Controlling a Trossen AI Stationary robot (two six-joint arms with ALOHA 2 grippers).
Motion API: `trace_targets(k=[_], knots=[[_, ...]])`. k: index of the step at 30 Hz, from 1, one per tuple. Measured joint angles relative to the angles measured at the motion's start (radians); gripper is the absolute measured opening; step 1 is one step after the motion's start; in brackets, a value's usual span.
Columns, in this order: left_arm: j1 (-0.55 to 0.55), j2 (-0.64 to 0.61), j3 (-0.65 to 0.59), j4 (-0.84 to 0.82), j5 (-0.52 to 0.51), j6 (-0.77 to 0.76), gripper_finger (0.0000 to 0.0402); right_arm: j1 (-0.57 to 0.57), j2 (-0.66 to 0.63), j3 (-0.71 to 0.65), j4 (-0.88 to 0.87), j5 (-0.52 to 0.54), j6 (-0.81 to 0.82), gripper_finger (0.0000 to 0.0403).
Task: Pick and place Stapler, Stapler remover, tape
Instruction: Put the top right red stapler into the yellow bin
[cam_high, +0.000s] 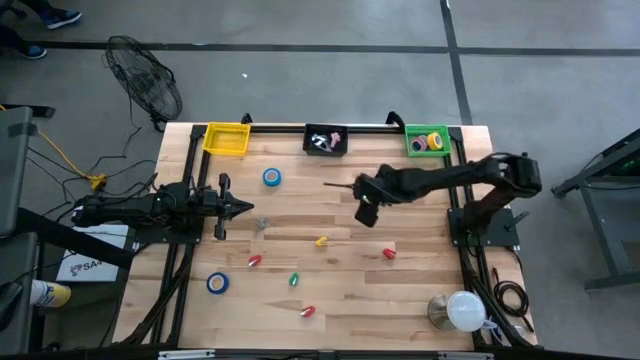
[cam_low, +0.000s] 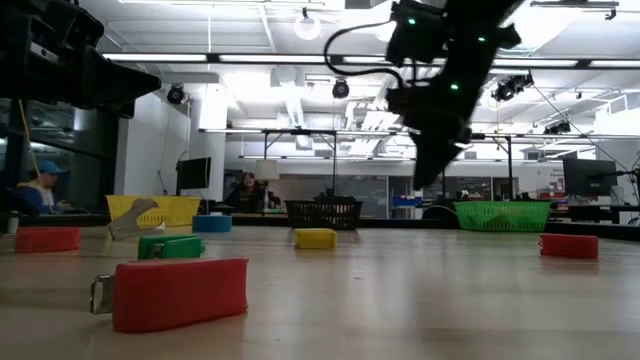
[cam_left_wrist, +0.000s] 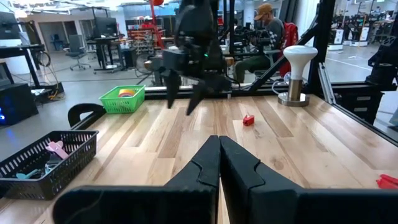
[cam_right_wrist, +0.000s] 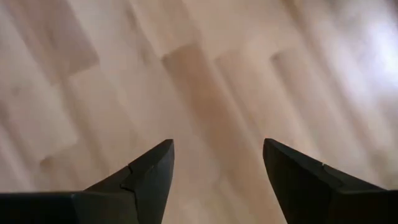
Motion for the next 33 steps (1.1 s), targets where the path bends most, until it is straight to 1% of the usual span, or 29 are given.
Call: trace_targets(k=[5,12,26,33], knots=[[0.000,0.000,0.000,0.000,0.000,0.000,0.0001,0.062,-0.027,-0.077,-0.002,-0.092,0.081,0.0238],[0.000,0.000,0.000,0.000,0.000,0.000,0.0001,0.172,-0.031,-0.131,-0.006,-0.168,0.164,0.0238],[0.000,0.000,0.000,0.000,0.000,0.000,0.0001,0.367,-0.031,-0.147,-0.078,-0.231,0.350,0.0238],[0.000,0.000,0.000,0.000,0.000,0.000,0.0001,0.424,-0.031,-0.147,-0.101,-0.243,0.431,0.0238]])
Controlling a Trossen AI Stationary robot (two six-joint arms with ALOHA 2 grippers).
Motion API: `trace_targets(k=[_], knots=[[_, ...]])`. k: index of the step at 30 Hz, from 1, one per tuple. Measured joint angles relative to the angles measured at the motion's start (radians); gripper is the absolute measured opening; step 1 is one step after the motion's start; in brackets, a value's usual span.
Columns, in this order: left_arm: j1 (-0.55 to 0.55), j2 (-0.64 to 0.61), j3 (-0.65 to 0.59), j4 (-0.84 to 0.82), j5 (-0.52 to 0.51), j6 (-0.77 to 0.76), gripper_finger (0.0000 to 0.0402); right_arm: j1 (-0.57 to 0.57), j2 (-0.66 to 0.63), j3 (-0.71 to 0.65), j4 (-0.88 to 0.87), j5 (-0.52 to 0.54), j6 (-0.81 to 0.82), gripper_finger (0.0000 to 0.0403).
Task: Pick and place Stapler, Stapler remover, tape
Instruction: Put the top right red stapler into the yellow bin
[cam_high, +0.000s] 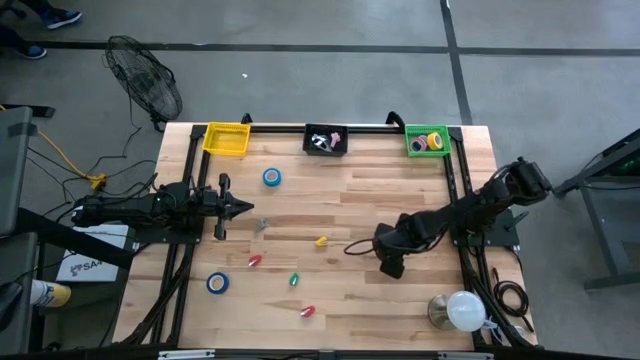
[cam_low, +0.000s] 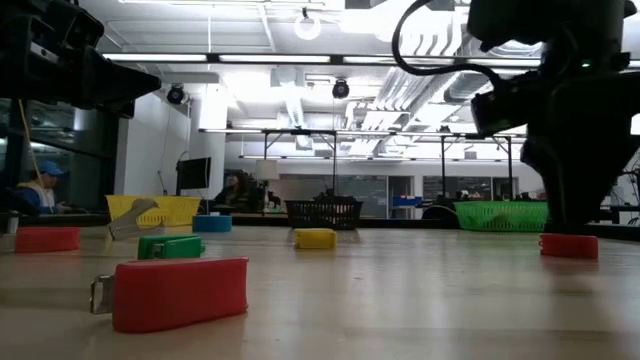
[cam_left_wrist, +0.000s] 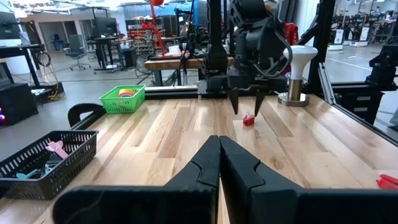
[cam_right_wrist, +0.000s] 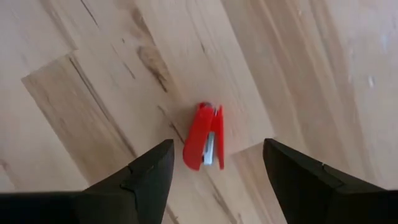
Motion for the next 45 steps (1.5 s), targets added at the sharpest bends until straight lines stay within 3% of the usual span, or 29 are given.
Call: trace_targets(k=[19,45], knots=[[0.000,0.000,0.000,0.000,0.000,0.000,0.0001,0.081,0.000,0.000,-0.027,0.055,0.152,0.0238],[0.000,0.000,0.000,0.000,0.000,0.000,0.0001,0.085,0.051,0.000,-0.034,0.120,0.163,0.0238]])
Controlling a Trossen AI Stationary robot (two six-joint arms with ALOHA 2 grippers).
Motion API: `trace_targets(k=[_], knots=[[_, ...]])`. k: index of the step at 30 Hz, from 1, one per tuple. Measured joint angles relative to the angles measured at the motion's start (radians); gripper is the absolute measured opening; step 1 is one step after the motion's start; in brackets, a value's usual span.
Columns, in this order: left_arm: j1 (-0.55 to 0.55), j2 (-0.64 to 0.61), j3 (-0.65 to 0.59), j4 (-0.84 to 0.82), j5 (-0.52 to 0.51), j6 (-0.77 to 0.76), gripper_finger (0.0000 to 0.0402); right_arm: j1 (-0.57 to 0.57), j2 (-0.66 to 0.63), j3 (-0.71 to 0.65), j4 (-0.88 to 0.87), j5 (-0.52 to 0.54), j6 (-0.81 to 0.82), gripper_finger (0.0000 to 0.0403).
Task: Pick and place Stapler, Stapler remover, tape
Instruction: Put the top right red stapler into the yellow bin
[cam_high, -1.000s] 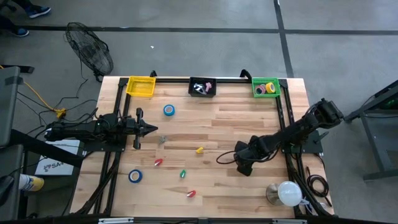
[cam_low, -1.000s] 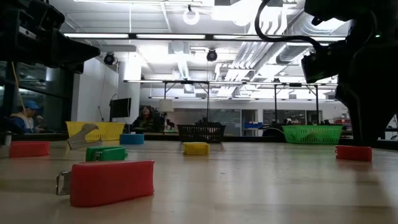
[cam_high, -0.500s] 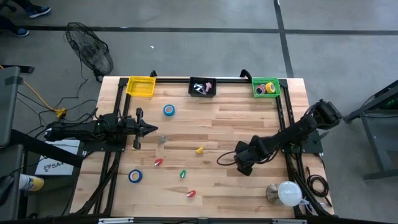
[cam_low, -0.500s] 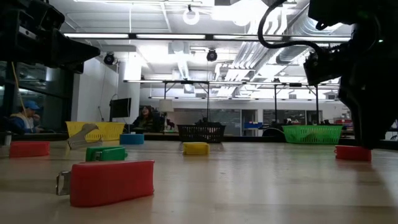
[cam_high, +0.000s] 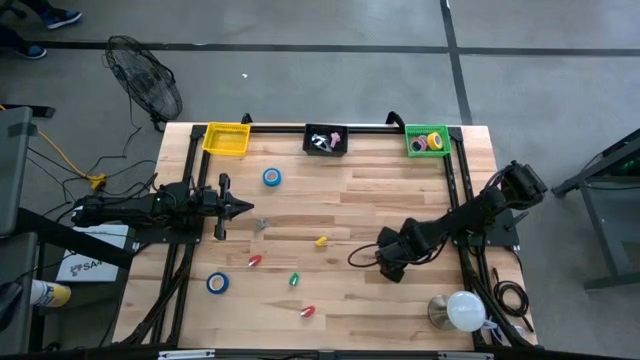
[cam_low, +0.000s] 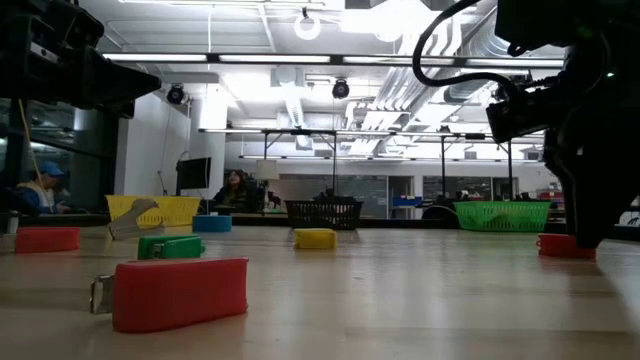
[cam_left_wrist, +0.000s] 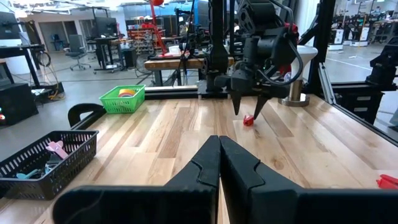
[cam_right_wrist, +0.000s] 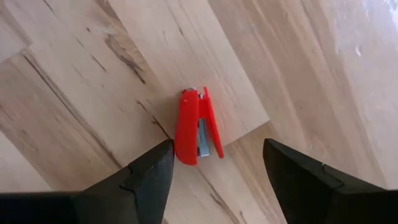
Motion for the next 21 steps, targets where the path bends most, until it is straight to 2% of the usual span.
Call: trace_targets(k=[8,21], knots=[[0.000,0.000,0.000,0.000,0.000,0.000,0.0001,0.000,0.014,0.000,0.017,0.012,-0.015,0.0238],[0.000,0.000,0.000,0.000,0.000,0.000,0.0001,-0.002,0.046,0.003,0.056,-0.036,-0.009,0.0227]])
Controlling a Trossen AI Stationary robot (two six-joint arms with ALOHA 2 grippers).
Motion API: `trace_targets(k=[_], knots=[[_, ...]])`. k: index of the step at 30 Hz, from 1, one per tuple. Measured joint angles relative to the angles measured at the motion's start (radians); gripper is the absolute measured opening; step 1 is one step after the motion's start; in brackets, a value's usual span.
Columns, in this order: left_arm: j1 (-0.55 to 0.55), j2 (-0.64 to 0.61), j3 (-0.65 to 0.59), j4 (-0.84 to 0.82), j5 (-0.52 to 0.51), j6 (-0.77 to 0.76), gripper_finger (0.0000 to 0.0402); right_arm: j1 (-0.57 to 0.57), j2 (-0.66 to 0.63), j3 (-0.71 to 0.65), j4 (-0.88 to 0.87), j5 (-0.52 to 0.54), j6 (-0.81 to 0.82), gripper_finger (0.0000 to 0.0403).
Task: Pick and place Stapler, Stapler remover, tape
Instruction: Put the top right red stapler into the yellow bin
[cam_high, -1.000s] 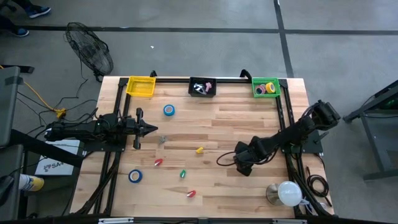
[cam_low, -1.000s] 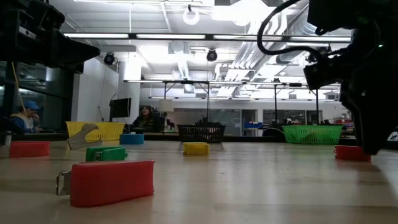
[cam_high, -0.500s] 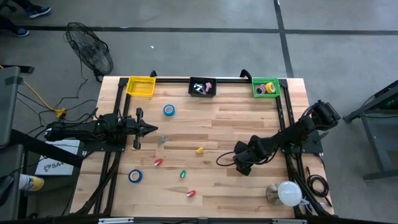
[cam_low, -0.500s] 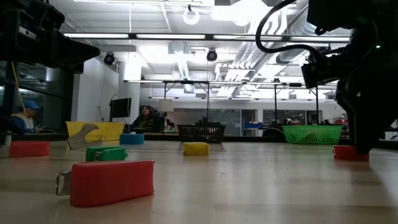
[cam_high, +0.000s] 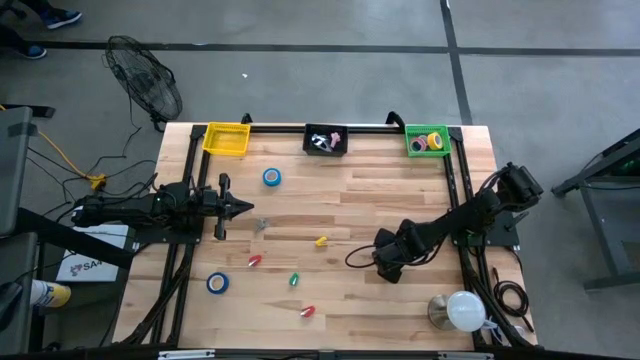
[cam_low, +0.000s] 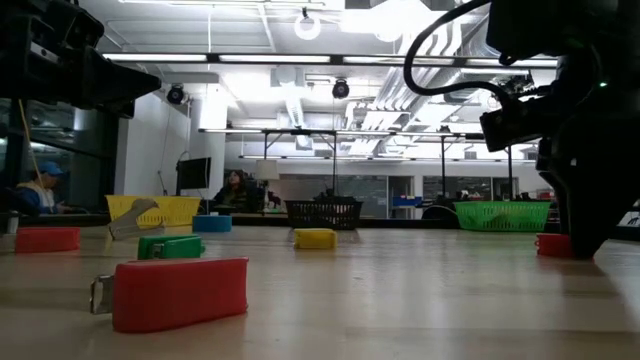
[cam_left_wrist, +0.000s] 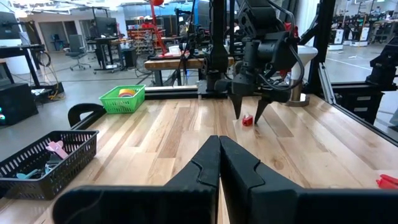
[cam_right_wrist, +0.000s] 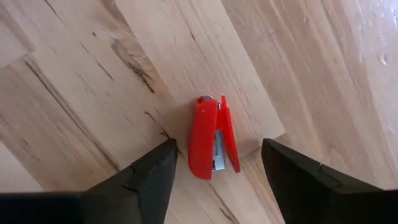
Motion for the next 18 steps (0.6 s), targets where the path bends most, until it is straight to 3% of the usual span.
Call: trace_targets(k=[18], knots=[[0.000,0.000,0.000,0.000,0.000,0.000,0.0001,0.001,0.001,-0.001,-0.001,-0.004,-0.015,0.0050]])
